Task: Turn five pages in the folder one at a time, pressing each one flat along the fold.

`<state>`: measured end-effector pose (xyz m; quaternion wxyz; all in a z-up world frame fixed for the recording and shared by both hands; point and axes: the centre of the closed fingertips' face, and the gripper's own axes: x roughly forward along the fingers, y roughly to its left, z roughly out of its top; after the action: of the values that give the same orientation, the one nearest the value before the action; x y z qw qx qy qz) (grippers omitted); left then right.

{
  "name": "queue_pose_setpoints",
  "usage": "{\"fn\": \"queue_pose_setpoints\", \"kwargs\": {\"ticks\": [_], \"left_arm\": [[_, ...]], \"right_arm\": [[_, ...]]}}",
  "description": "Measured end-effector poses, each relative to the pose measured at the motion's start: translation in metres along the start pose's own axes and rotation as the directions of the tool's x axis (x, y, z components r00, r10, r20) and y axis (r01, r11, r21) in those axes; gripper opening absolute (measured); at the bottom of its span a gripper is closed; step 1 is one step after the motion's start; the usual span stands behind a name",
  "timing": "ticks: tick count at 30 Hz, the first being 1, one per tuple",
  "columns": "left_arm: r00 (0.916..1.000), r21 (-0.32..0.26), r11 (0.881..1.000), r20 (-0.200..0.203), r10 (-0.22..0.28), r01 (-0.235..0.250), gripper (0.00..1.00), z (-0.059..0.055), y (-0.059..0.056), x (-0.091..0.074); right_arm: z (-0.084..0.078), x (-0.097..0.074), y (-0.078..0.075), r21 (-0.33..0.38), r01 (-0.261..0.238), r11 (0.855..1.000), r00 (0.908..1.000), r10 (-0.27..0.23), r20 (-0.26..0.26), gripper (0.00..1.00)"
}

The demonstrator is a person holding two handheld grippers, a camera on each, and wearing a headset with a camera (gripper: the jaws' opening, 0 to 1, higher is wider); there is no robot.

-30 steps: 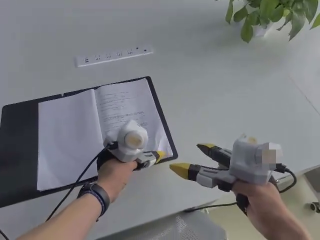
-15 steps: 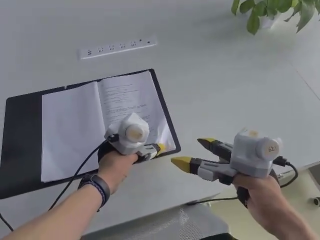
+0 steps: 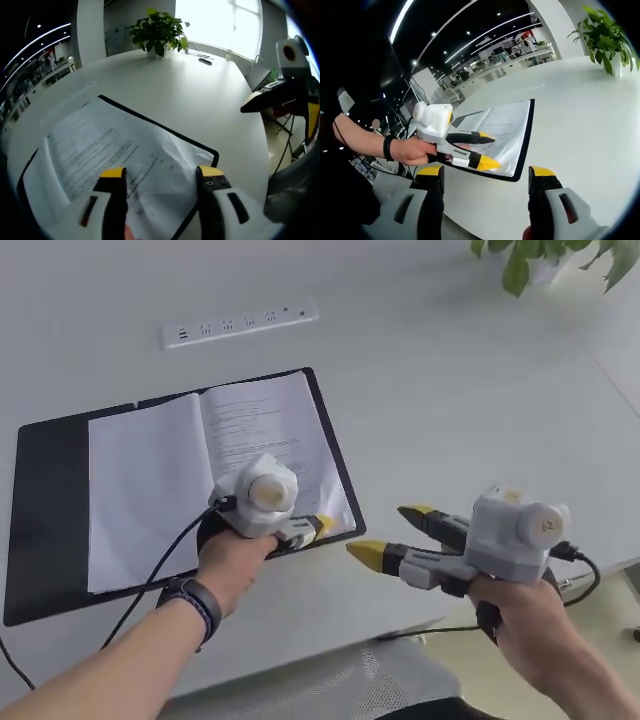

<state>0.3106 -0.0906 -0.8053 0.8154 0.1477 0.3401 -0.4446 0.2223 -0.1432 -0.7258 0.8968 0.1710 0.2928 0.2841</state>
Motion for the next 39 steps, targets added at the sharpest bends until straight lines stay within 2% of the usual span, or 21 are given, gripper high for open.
{"fn": "queue_pose_setpoints", "kwargs": {"ticks": [6,7,8,9,10,12,16,19,23,24,25,26,32,39], "left_arm": [[0.9999,0.013,1.000,-0.007,0.014,-0.014,0.53,0.000,0.002,0.002],[0.9999,-0.002,1.000,-0.006,0.016,-0.016,0.52,0.001,0.002,0.001],[0.9999,-0.046,0.999,0.015,0.005,-0.004,0.50,0.005,-0.003,0.001],[0.9995,-0.052,0.999,0.030,0.004,-0.002,0.49,0.009,-0.004,0.000],[0.9989,-0.048,0.999,0.045,-0.007,0.009,0.51,0.014,-0.010,0.000],[0.9983,-0.054,0.998,0.050,-0.028,0.031,0.56,0.016,-0.019,0.003],[0.9994,-0.063,0.998,0.032,-0.014,0.016,0.57,0.009,-0.020,0.010],[0.9992,-0.071,0.997,0.039,-0.009,0.012,0.61,0.012,-0.022,0.011],[0.9994,-0.059,0.998,0.034,0.008,-0.006,0.60,0.011,-0.021,0.013],[0.9995,-0.031,0.999,0.025,0.017,-0.016,0.58,0.009,-0.020,0.013],[0.9994,0.022,0.999,0.014,0.031,-0.031,0.57,0.007,-0.018,0.012],[0.9995,0.010,1.000,0.020,0.025,-0.025,0.57,0.007,-0.021,0.013],[0.9995,0.020,0.999,0.020,0.024,-0.024,0.56,0.006,-0.019,0.013],[0.9998,0.027,1.000,0.019,0.010,-0.011,0.53,0.006,-0.017,0.012]], "right_arm": [[0.000,-0.001,-0.001,0.004,0.000,1.000,1.0000,0.000,0.001,0.67],[0.000,-0.001,-0.002,0.007,0.000,1.000,1.0000,0.000,0.003,0.67],[0.001,-0.001,-0.002,0.009,0.000,1.000,1.0000,0.000,0.005,0.67],[0.001,-0.001,-0.002,0.012,0.000,1.000,1.0000,0.000,0.007,0.67],[0.001,-0.001,-0.002,0.014,0.000,1.000,1.0000,0.000,0.008,0.67],[0.001,-0.002,-0.002,0.018,0.000,1.000,1.0000,0.000,0.010,0.66],[0.001,-0.002,-0.003,0.022,-0.002,1.000,1.0000,0.002,0.009,0.66],[0.002,-0.003,-0.004,0.026,-0.001,1.000,0.9999,0.001,0.012,0.66],[0.001,-0.003,-0.007,0.034,0.000,0.999,0.9999,-0.001,0.013,0.65],[0.001,-0.003,-0.007,0.034,0.001,0.999,0.9999,-0.002,0.014,0.65],[0.002,-0.003,-0.007,0.035,0.001,0.999,0.9999,-0.002,0.015,0.65],[0.002,-0.003,-0.007,0.037,0.001,0.999,0.9999,-0.001,0.016,0.65],[0.004,0.000,-0.008,0.051,-0.009,0.999,0.9997,0.008,0.024,0.64],[0.009,0.014,-0.011,0.049,-0.037,0.998,0.9992,0.036,0.019,0.63]]}}
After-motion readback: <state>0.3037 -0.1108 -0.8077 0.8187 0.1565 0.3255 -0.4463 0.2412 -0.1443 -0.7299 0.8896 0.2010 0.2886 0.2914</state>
